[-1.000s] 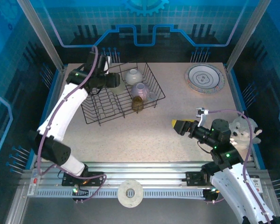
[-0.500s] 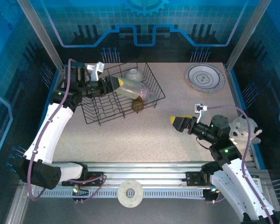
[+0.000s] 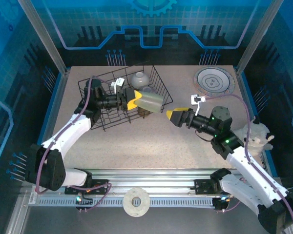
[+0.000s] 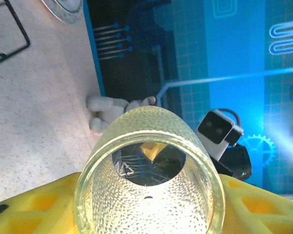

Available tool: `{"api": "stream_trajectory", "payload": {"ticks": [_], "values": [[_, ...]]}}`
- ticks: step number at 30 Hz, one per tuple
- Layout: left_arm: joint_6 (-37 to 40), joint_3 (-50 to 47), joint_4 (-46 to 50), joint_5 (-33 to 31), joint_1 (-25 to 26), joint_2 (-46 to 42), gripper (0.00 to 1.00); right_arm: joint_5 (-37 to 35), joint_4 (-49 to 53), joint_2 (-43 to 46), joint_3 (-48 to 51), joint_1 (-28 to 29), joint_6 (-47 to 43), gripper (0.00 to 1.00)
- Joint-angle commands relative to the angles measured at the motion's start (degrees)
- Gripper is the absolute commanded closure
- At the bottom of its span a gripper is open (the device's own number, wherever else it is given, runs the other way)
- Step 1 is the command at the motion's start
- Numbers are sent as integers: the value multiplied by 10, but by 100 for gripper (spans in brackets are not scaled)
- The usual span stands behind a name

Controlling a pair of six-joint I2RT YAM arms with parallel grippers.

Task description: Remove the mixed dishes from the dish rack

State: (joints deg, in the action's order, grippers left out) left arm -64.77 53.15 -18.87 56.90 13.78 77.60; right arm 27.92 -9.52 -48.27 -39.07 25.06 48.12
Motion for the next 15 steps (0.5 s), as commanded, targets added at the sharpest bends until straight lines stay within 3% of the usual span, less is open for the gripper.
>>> {"api": "stream_trajectory", "payload": {"ticks": [1,9,15], "values": [[-106,-34,-187,30,12,24,47,4,-56,-29,-36,20,4,0],[-227,-82,-404,34,19,86,49,-11,-80,-77,-71,53,15,1],[-254,-91,-460,34,28,116,52,-25,-79,-82,-72,71,22,3]]}}
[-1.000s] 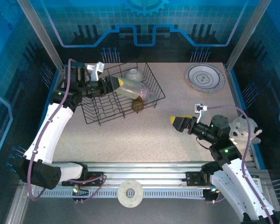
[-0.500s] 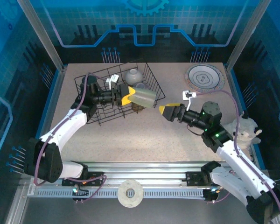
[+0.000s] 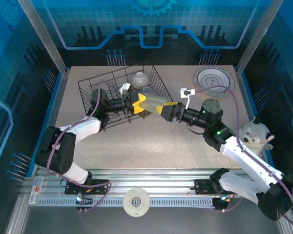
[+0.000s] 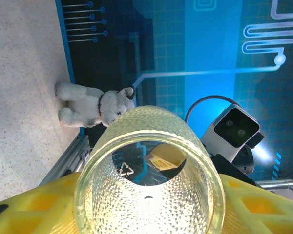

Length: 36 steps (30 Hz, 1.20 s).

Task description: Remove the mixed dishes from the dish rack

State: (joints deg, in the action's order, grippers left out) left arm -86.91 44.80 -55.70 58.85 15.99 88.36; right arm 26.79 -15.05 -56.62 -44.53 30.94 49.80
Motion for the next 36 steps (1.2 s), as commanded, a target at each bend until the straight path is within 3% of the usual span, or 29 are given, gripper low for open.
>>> {"api": "stream_trajectory", "payload": {"ticks": [1,4,11,16,20,36], "values": [[-36,-9,-99,14,6,9,52,-21,-14,3,-18,13,3,3],[-32,-7,-98,15,6,4,52,-31,5,6,-14,14,2,3],[49,-8,12,9,6,-17,52,-20,-1,7,-21,27,17,11],[174,2,183,-10,6,-59,52,-23,-23,11,-20,36,32,20],[231,11,260,-23,6,-81,52,-29,-40,12,-10,40,48,27],[235,-2,251,-28,7,-88,51,-42,-108,-12,8,60,86,60]]}}
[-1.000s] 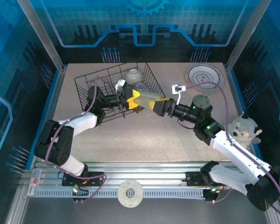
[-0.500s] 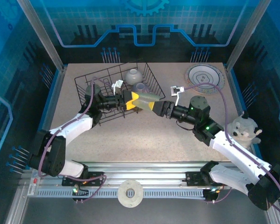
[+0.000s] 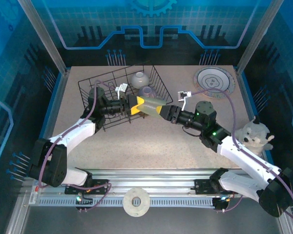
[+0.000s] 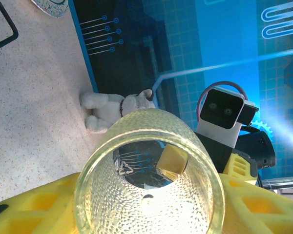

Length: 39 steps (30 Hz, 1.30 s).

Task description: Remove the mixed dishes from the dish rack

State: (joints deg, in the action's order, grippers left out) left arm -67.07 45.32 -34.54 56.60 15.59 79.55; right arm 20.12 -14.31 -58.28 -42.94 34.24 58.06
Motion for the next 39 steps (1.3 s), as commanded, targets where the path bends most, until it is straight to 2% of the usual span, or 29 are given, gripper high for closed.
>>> {"api": "stream_trajectory", "payload": {"ticks": [1,13,16,19,21,23,25,30,33,39], "values": [[36,-7,40,-5,11,0,51,23,-120,4,-6,27,6,61],[20,-15,12,-3,11,1,49,6,-186,1,18,27,36,89],[15,-17,4,-1,11,1,48,-1,-198,3,24,27,40,100],[3,-19,-15,2,11,2,44,-7,-208,8,28,26,42,100],[-7,-22,-33,4,11,-1,36,-10,-205,14,29,25,38,100],[-15,-24,-54,4,11,-7,23,-10,-198,20,29,22,35,100],[-20,-26,-72,4,11,-18,1,-8,-190,27,30,15,34,100],[-17,-24,-86,1,10,-52,1,2,-165,52,33,-17,36,100],[8,-22,-61,-11,9,-82,0,15,-122,73,24,-52,34,100],[172,9,159,-38,8,-173,1,37,80,93,-44,-151,-15,100]]}}
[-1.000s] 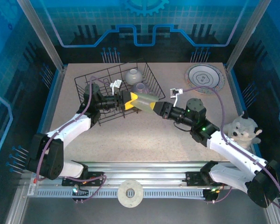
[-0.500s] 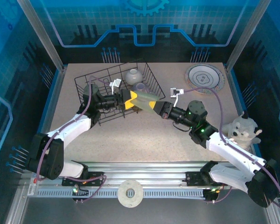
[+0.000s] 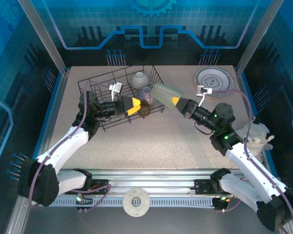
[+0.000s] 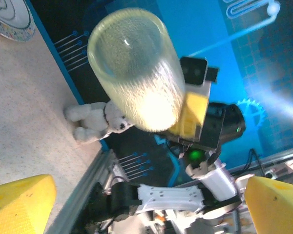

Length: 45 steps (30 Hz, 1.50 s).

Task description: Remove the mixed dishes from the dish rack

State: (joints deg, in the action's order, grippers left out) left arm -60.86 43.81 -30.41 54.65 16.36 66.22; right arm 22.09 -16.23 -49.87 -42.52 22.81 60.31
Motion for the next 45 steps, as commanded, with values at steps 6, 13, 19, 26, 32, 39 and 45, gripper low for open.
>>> {"api": "stream_trajectory", "payload": {"ticks": [6,13,19,26,32,39,45], "values": [[304,64,373,-88,3,-126,1,-83,417,-61,-245,-68,-229,100],[345,42,416,-104,4,-161,1,-219,642,-252,-468,-92,-393,100],[355,37,423,-105,6,-169,1,-281,748,-397,-601,-119,-463,100],[352,32,426,-105,9,-172,1,-386,837,-526,-696,-131,-509,100],[351,30,427,-106,10,-172,1,-382,852,-595,-709,-156,-519,100],[347,26,423,-104,10,-172,1,-403,873,-648,-728,-174,-540,100],[347,26,423,-105,10,-172,1,-394,869,-670,-713,-191,-548,100]]}}
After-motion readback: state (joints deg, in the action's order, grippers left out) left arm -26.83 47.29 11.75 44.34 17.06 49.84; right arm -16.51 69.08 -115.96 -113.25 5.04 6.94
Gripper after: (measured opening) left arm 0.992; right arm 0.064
